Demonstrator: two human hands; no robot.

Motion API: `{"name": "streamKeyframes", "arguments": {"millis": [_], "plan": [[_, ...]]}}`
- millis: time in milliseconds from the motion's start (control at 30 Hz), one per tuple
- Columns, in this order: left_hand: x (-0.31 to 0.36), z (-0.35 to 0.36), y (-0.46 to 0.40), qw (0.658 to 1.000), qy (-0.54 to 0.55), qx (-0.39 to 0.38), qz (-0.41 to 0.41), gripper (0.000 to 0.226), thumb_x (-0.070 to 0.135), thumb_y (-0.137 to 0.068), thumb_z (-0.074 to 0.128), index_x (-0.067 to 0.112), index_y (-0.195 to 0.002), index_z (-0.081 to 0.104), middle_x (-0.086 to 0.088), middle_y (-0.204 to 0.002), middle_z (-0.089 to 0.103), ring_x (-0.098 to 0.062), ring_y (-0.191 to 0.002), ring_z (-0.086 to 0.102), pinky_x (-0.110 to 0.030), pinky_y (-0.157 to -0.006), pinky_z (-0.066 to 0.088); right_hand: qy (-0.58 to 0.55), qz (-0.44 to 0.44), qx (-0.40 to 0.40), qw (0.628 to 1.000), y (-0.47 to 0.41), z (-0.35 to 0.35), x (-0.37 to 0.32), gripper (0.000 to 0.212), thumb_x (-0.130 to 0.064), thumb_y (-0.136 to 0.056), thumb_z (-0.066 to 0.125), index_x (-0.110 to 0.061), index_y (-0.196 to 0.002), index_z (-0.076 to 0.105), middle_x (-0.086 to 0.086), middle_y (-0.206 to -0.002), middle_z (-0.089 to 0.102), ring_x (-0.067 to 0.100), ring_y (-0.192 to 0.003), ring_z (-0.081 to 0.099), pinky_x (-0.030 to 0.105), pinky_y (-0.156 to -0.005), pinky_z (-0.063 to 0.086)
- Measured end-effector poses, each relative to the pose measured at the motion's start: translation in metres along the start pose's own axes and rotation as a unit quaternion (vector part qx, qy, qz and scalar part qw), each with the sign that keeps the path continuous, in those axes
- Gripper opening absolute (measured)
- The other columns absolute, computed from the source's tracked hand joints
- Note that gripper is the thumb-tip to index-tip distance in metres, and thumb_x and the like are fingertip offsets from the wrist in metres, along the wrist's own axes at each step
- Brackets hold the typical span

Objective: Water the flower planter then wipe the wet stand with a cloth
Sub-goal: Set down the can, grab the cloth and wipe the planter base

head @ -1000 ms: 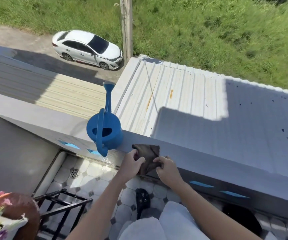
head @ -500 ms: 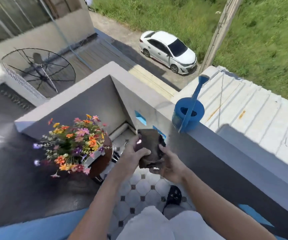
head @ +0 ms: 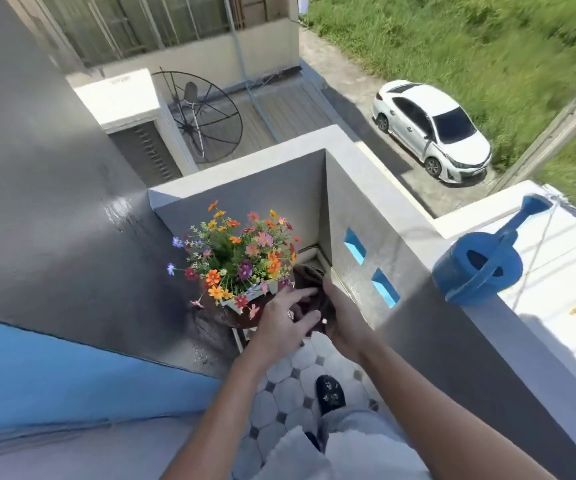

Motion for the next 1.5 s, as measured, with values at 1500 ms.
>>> {"name": "streamKeyframes", "arguments": {"millis": [1500], "plan": [[-0.036,-0.076,-0.126,0.75,0.508,0.22,-0.363,0.034,0.028,-0.104,0.037,0.007,-0.082,0.052,-0.009,-0.044,0.056,-0.011,-0.028,0.049,-0.013,-0.027,0.032,0.331,-0.197,0.117,0.915,-0.201,0.036,-0.124,0.026,-0.024,-0.093,0.063,-0.002,-0.08,0.067,-0.003,-0.068,0.045,0.003,-0.054,0.044,0.017,-0.051,0.034]]}}
Point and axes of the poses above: each hand's wrist, its own y-axis away from the middle knuckle, its own z-axis out of the palm, x = y × z, the point moved 2 cm from there along -y, towards the middle knuckle
